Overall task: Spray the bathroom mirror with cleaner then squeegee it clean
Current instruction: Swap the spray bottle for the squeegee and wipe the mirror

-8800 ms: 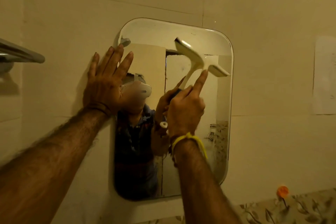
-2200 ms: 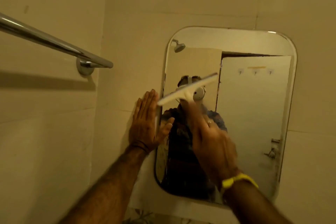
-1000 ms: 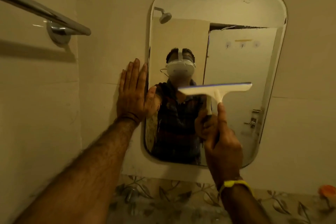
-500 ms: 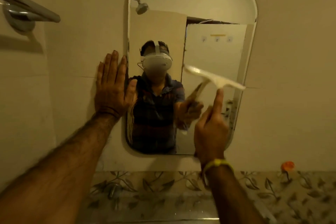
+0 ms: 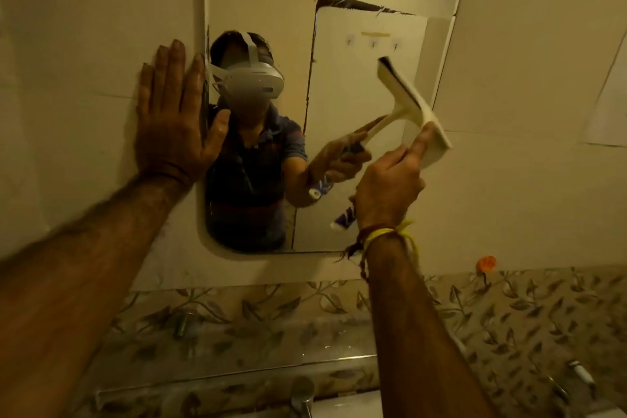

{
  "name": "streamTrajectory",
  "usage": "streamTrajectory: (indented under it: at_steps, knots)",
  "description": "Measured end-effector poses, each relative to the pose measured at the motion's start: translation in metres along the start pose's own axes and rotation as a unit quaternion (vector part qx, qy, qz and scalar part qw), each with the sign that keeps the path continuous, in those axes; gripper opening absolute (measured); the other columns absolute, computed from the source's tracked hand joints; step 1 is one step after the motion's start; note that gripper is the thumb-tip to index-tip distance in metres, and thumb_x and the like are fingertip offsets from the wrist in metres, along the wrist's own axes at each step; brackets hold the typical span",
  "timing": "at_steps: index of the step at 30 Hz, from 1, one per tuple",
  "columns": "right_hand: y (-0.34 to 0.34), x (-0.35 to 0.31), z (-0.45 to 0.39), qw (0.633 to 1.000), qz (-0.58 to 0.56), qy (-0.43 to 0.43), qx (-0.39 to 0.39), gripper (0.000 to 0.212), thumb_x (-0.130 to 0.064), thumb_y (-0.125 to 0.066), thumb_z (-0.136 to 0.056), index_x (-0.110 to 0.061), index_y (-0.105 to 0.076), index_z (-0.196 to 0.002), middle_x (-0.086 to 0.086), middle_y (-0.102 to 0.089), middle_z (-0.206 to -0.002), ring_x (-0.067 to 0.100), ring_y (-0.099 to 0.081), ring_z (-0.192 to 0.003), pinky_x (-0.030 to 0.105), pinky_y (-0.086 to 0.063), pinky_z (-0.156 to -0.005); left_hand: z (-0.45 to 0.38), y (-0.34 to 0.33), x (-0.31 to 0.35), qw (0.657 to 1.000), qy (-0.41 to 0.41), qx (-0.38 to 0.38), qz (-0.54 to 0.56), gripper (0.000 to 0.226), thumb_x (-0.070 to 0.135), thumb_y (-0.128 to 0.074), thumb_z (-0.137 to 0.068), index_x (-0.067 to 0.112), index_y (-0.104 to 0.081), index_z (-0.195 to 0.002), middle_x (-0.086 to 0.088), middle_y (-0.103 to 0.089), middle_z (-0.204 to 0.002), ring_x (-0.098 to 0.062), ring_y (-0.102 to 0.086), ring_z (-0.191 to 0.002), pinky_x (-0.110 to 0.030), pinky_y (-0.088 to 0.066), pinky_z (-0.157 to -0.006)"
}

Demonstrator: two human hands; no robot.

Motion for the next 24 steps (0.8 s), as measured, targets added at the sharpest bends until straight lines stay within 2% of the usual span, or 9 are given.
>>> streamTrajectory:
  at_steps: [3,7,9,11,13,15,17,19,24]
  knots:
    - [0.001,-0.003,0.038,1.000,0.009,0.010,-0.005,0.054,-0.016,-0.041,-0.103,-0.016,-0.028,-0.155,-0.027,-0.030,-0.056,-0.011,-0.054,-0.047,-0.001,-0.028,-0.035,-0.001,0.001,0.001,1.000,-0.004,-0.003,0.002,0.070,0.049,-0.038,-0.104,0.010,-0.023,-0.160,-0.019,-0.020,-0.166,-0.035,-0.016,-0.155,-0.048,-0.010,-0.128]
    - [-0.006,0.003,0.108,0.990,-0.006,0.038,-0.137,0.063,-0.027,-0.034,-0.102,-0.044,-0.004,-0.155,-0.008,-0.046,-0.060,0.003,-0.042,-0.043,0.008,-0.034,-0.039,0.000,-0.001,0.001,1.000,-0.006,-0.004,-0.009,0.071,0.049,-0.037,-0.104,0.011,-0.021,-0.161,-0.018,-0.018,-0.167,-0.033,-0.013,-0.156,-0.047,-0.008,-0.128]
    - [-0.013,0.003,0.073,0.995,-0.022,0.017,-0.096,0.059,-0.023,-0.036,-0.104,-0.034,-0.013,-0.157,-0.012,-0.044,-0.058,-0.001,-0.054,-0.047,0.005,-0.034,-0.037,0.001,-0.003,0.000,1.000,-0.011,0.001,-0.010,0.071,0.049,-0.039,-0.104,0.011,-0.020,-0.161,-0.017,-0.018,-0.167,-0.032,-0.013,-0.156,-0.047,-0.008,-0.128]
    - [-0.010,-0.002,0.031,0.998,-0.054,-0.023,-0.022,0.054,-0.015,-0.038,-0.105,-0.019,-0.023,-0.157,-0.019,-0.039,-0.055,-0.023,-0.051,-0.051,-0.001,-0.030,-0.035,0.001,-0.004,-0.001,1.000,-0.011,0.003,-0.009,0.072,0.048,-0.040,-0.103,0.012,-0.019,-0.161,-0.016,-0.018,-0.167,-0.032,-0.013,-0.156,-0.046,-0.008,-0.128]
    - [-0.006,-0.003,0.021,0.997,-0.065,-0.043,0.006,0.052,-0.011,-0.038,-0.105,-0.011,-0.026,-0.155,-0.021,-0.037,-0.053,-0.027,-0.047,-0.049,-0.003,-0.028,-0.035,0.002,-0.004,-0.001,1.000,-0.012,0.005,-0.009,0.072,0.048,-0.040,-0.103,0.012,-0.019,-0.161,-0.016,-0.018,-0.167,-0.031,-0.013,-0.156,-0.047,-0.009,-0.128]
    - [-0.004,0.008,0.051,0.997,-0.046,-0.056,-0.022,0.054,-0.012,-0.038,-0.105,-0.015,-0.023,-0.156,-0.020,-0.040,-0.054,-0.019,-0.053,-0.049,-0.002,-0.032,-0.038,0.003,-0.004,-0.001,1.000,-0.013,0.013,-0.012,0.072,0.047,-0.040,-0.102,0.012,-0.020,-0.161,-0.016,-0.019,-0.167,-0.031,-0.014,-0.156,-0.047,-0.010,-0.128]
    - [-0.003,0.018,0.094,0.993,-0.039,-0.072,-0.089,0.058,-0.018,-0.036,-0.104,-0.030,-0.014,-0.157,-0.010,-0.053,-0.060,0.002,-0.057,-0.046,0.008,-0.043,-0.041,0.003,-0.003,-0.001,1.000,-0.013,0.018,-0.010,0.071,0.047,-0.039,-0.102,0.012,-0.020,-0.161,-0.016,-0.020,-0.167,-0.029,-0.014,-0.157,-0.047,-0.011,-0.128]
    - [-0.002,0.021,0.109,0.991,-0.031,-0.057,-0.116,0.061,-0.021,-0.035,-0.103,-0.039,-0.009,-0.155,-0.001,-0.059,-0.064,0.007,-0.055,-0.049,0.014,-0.046,-0.043,0.003,-0.003,-0.001,1.000,-0.010,0.020,-0.007,0.070,0.047,-0.039,-0.102,0.013,-0.021,-0.161,-0.015,-0.020,-0.167,-0.028,-0.014,-0.157,-0.047,-0.011,-0.128]
    - [-0.001,0.024,0.052,0.997,-0.021,-0.062,-0.031,0.056,-0.017,-0.037,-0.103,-0.022,-0.021,-0.157,-0.017,-0.039,-0.053,0.004,-0.042,-0.036,0.004,-0.034,-0.039,0.003,0.000,0.001,1.000,-0.016,0.021,-0.005,0.069,0.044,-0.040,-0.102,0.008,-0.026,-0.159,-0.019,-0.024,-0.165,-0.033,-0.019,-0.155,-0.051,-0.015,-0.126]
Point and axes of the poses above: each hand's wrist, its own z-axis away from the middle knuckle, its own y-axis out of the back of the hand, x = y × z, the point moved 8 cm from there along -z, towards the middle knuckle
